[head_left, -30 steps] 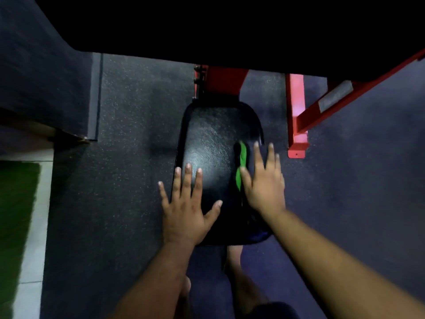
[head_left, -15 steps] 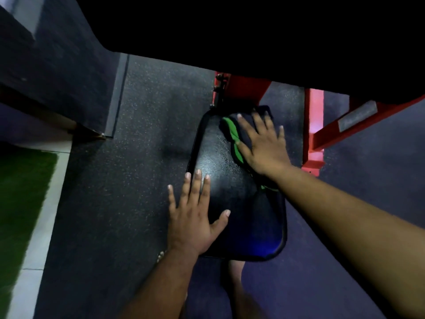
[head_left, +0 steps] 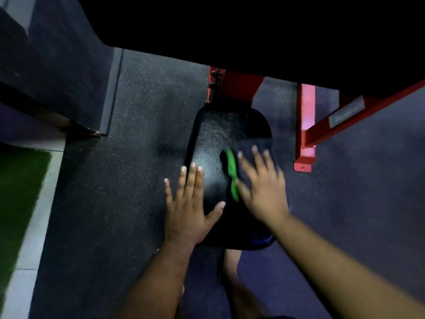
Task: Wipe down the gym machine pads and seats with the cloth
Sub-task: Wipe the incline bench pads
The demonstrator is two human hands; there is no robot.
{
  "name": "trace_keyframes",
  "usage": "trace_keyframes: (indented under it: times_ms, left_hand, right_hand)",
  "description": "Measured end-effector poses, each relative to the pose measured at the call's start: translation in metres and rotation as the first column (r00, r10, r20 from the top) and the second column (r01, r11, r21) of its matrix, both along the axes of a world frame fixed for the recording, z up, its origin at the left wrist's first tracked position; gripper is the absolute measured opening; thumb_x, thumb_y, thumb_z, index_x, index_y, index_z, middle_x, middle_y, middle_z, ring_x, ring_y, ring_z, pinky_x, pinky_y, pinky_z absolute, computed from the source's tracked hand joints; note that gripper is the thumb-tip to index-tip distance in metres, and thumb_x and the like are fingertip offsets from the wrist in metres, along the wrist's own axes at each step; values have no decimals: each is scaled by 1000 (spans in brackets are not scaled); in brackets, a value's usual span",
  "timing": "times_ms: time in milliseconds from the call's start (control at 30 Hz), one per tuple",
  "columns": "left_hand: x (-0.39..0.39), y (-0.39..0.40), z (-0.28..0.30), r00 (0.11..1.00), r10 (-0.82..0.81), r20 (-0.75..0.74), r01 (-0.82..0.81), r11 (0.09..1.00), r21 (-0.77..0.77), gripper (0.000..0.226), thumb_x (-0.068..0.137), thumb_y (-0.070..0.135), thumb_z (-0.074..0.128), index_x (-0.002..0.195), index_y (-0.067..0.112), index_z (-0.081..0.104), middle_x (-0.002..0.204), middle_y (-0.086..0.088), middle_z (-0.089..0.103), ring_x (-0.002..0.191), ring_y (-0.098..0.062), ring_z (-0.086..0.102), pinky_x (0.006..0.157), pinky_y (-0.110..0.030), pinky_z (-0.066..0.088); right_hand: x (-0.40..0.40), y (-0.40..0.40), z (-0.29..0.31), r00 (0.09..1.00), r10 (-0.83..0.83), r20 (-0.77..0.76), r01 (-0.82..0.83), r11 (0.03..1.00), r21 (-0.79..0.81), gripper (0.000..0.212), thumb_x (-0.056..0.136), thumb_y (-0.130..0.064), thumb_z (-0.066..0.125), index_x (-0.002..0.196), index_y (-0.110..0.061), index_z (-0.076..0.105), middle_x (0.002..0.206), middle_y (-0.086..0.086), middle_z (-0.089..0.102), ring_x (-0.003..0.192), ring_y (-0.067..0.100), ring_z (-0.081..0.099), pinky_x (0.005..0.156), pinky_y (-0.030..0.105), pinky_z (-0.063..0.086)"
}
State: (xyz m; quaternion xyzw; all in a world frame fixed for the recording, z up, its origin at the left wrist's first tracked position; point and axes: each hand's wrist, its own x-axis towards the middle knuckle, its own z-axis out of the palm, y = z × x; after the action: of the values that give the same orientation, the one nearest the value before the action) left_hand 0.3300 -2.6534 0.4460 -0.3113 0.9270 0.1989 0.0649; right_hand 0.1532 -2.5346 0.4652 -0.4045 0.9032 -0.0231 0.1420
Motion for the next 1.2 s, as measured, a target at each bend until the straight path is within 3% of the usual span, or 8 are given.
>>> trace_keyframes:
  times_ms: [167,300,400,567,700,833,1000,1200]
  left_hand:
    - [-1,0,-1,1000,-5,16,5,1000,0,96,94,79,13,163,11,15,172,-5,5,159,-26,3,121,-66,13]
    - [-3,1,-6,1000,15,-22,-16,999,-37,97,94,79,14,163,10,12,172,-5,2,159,-24,2,123,-65,11]
    - [1,3,-8,993,71,-92,-73,997,-19,100,95,78,15,162,6,5,172,-9,-3,159,-23,1,124,-63,8]
    - [9,4,-5,945,204,-258,-195,979,62,95,99,73,16,161,1,11,171,-13,3,158,-24,8,123,-63,10]
    - [10,4,-7,930,195,-311,-181,981,75,93,100,72,19,161,2,12,171,-12,5,158,-23,8,124,-63,8]
    - [12,1,-8,895,253,-368,-220,967,128,94,98,73,17,161,3,14,171,-11,6,158,-21,8,126,-56,1]
    - [25,-16,5,774,453,-442,-359,889,283,87,100,71,14,162,10,16,171,-6,7,158,-15,10,127,-52,2]
    - [56,-12,15,861,370,-349,-279,917,284,84,100,72,13,162,16,19,171,1,9,157,-10,10,127,-52,6]
  right_hand:
    - [-8,-3,6,979,186,80,-191,980,55,69,97,-67,29,160,-49,7,172,-8,0,159,21,-5,122,64,12]
    - [-69,-119,-9,997,64,44,-67,995,72,64,102,-63,28,160,-46,6,172,-1,7,158,30,-2,121,67,-5]
    - [-47,-121,-14,997,81,18,-81,997,16,66,99,-60,30,161,-42,16,171,1,15,158,31,5,123,64,1]
    - [26,-18,-1,895,442,55,-441,897,-29,70,96,-59,36,161,-42,17,171,-2,13,158,27,9,122,64,12]
    - [-22,-95,-10,971,238,-7,-238,971,5,66,99,-62,34,160,-47,13,172,-4,6,158,26,-1,120,70,3]
    - [-25,-159,-18,998,57,-1,-57,998,10,65,98,-58,37,159,-45,20,172,-2,9,158,29,-4,123,62,-3]
    - [64,-99,-5,933,359,24,-356,932,-66,59,92,-57,40,149,-43,46,167,-3,29,156,26,16,122,58,15]
    - [112,2,-1,818,575,-11,-575,817,-37,70,92,-54,55,157,-37,34,170,-1,19,157,27,14,123,55,17]
